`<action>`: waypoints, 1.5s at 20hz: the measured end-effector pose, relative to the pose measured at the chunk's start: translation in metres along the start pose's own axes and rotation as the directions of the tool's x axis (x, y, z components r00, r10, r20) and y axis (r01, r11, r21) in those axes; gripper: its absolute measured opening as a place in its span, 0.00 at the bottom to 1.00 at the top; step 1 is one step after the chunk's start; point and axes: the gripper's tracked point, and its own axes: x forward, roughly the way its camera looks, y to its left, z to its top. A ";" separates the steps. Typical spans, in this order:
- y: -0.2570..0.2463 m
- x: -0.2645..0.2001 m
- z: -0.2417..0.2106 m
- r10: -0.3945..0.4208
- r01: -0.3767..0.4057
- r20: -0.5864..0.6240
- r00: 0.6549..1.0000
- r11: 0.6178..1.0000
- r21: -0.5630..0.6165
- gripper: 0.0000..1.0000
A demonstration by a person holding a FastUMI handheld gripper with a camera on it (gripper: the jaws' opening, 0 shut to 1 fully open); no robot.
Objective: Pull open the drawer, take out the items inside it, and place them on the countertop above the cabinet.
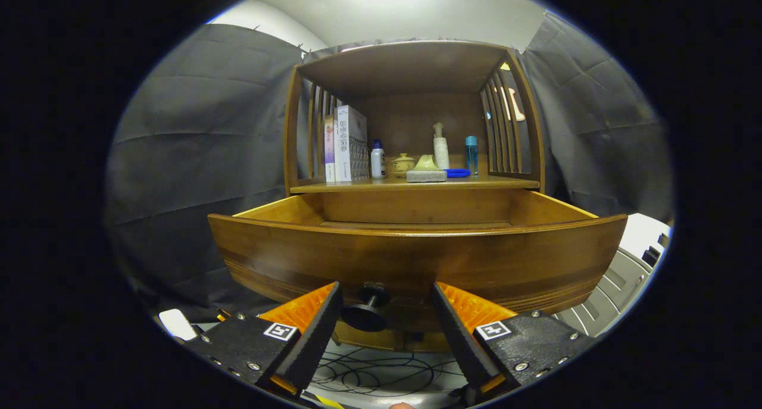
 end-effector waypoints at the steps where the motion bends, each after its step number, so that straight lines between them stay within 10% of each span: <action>1: -0.002 0.001 0.001 -0.011 0.011 0.001 1.000 1.000 0.001 0.93; 30: -0.027 0.093 0.022 -0.121 0.121 0.010 0.993 0.993 0.000 0.92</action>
